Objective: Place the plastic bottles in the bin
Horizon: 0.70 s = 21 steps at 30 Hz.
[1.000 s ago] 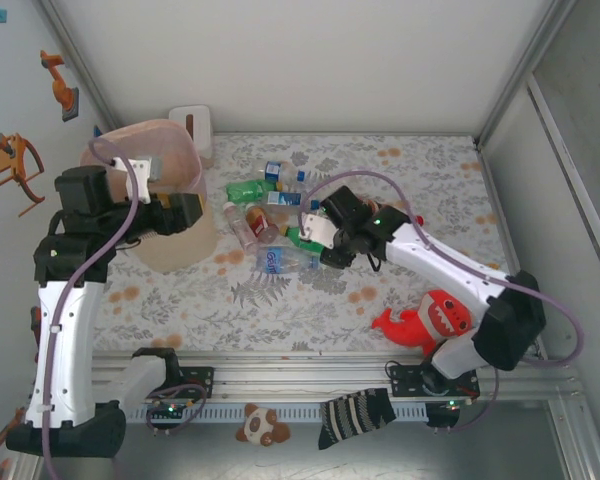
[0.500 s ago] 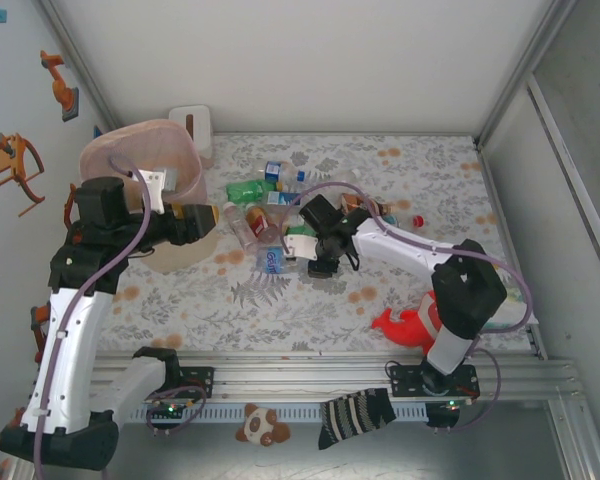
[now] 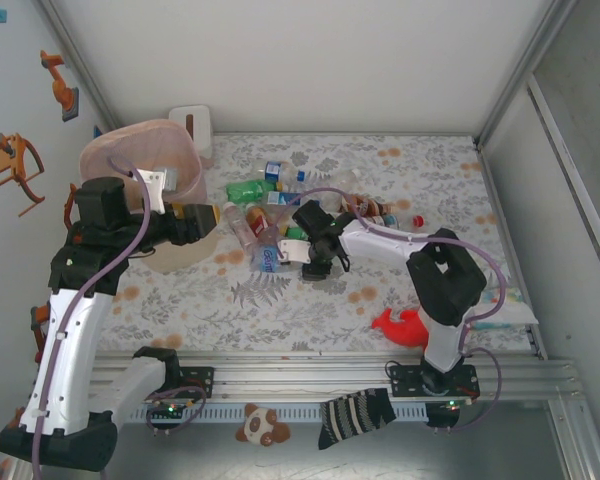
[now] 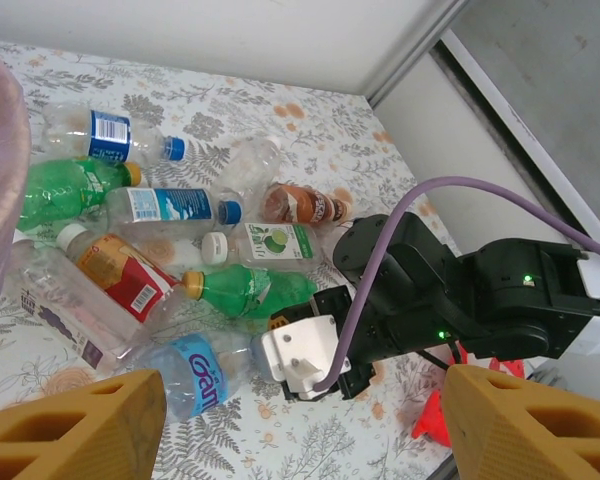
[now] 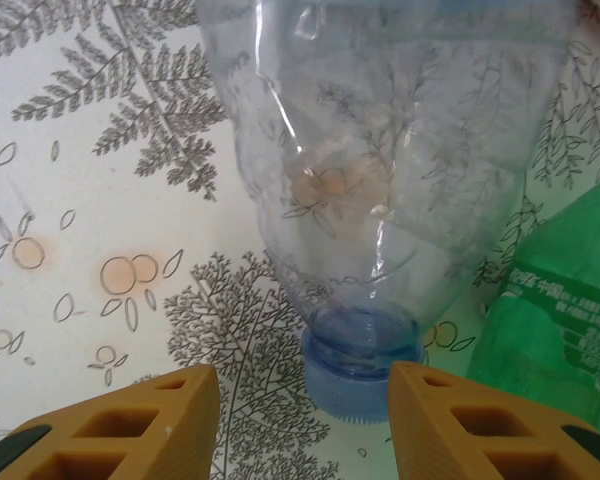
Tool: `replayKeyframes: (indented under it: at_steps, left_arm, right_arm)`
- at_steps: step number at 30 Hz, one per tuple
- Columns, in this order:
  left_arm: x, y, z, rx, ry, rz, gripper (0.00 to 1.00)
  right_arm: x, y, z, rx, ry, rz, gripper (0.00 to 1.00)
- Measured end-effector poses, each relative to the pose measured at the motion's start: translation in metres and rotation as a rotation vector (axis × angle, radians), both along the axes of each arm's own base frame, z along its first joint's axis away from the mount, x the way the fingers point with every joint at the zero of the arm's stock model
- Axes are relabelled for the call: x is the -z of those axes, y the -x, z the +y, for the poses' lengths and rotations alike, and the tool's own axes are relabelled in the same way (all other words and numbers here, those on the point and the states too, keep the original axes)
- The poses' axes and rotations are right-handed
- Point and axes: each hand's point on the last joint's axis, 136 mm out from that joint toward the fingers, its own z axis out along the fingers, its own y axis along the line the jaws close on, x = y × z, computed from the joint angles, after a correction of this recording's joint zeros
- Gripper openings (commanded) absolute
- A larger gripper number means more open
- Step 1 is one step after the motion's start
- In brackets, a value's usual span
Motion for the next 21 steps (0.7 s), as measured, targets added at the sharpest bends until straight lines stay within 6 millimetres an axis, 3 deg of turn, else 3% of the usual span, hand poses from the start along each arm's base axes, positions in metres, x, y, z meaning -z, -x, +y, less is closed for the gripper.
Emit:
replayKeyframes:
  at_steps: [4,10,14,21]
  left_arm:
    - [0.001,0.001,-0.001,0.002,0.003,0.006,0.73]
    - [0.0,0.001,-0.003,0.005,0.006,0.006,0.73]
    - [0.0,0.002,-0.002,0.004,0.008,0.006,0.73]
    - [-0.001,0.002,-0.003,0.005,0.009,0.004,0.73]
  right_arm:
    - [0.002,-0.004,0.004,0.0,-0.014,-0.011,0.48]
    - [0.02,0.002,0.002,-0.002,0.011,0.04,0.44]
    - [0.019,0.005,0.005,0.004,-0.009,0.059,0.5]
    - [0.018,0.011,0.013,0.008,-0.032,0.074,0.48]
